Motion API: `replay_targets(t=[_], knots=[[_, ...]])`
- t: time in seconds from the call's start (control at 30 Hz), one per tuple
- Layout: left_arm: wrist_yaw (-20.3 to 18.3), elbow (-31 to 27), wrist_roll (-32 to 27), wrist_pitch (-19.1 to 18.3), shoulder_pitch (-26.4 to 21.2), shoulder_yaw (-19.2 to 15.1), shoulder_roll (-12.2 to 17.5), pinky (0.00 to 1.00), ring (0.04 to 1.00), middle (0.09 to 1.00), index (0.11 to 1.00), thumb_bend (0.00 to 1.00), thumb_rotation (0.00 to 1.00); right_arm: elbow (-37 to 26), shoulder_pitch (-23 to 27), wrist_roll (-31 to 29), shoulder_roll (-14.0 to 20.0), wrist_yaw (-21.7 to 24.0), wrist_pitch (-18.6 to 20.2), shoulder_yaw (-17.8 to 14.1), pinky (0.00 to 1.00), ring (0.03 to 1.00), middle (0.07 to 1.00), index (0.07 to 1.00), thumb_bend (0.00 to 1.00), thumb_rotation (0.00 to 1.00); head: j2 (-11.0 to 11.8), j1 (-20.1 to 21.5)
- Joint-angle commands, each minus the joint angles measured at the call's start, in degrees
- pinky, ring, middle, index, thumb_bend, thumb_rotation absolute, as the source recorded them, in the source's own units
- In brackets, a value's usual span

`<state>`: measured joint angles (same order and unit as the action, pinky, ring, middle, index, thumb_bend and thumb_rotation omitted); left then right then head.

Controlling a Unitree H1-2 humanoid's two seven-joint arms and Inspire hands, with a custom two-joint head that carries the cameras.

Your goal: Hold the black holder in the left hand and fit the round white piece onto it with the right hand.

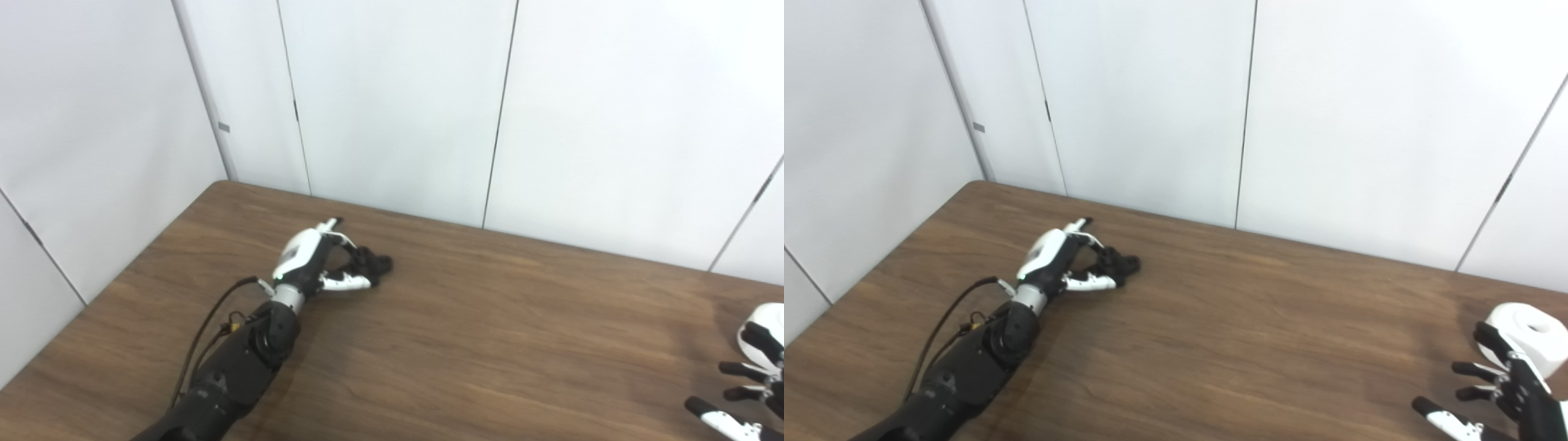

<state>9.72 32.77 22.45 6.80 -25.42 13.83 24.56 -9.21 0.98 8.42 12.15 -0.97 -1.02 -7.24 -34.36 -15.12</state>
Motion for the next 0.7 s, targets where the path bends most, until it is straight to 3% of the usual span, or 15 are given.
replay_targets(t=[0.0,0.13,0.37,0.5,0.67], knots=[[-6.2,-0.8,0.4,1.8,-0.3,3.2,-2.2,1.0,1.0,0.996,0.483,0.53,0.06,-1.0,1.8,0.6,0.0,-1.0,-2.4,0.0,0.48,0.655,0.852,0.842,0.67,0.14,0.0,0.0],[-7.9,-0.6,0.1,4.5,-0.9,4.6,-3.3,1.0,1.0,0.996,0.483,0.53,0.06,-2.1,2.2,-0.6,-1.0,-0.7,-0.5,0.4,0.51,0.662,0.843,0.839,0.67,0.17,-0.4,2.5],[-11.2,-2.9,0.9,6.5,-0.5,8.3,-5.3,1.0,1.0,1.0,0.483,0.52,0.06,-3.3,2.1,1.8,-1.5,-1.2,-1.1,1.7,0.51,0.649,0.845,0.831,0.68,0.23,-1.2,7.1],[-13.6,-3.9,1.1,6.9,-0.4,10.7,-6.8,1.0,1.0,1.0,0.482,0.52,0.06,-4.1,2.0,3.4,-1.9,-1.6,-1.5,2.6,0.51,0.655,0.848,0.831,0.66,0.23,-1.3,8.8],[-14.4,-1.9,1.2,10.1,-0.9,12.6,-9.5,1.0,1.0,0.999,0.482,0.52,0.06,-4.5,2.3,4.0,-2.8,-2.2,-1.8,3.3,0.51,0.647,0.843,0.832,0.64,0.22,-1.6,10.5]])
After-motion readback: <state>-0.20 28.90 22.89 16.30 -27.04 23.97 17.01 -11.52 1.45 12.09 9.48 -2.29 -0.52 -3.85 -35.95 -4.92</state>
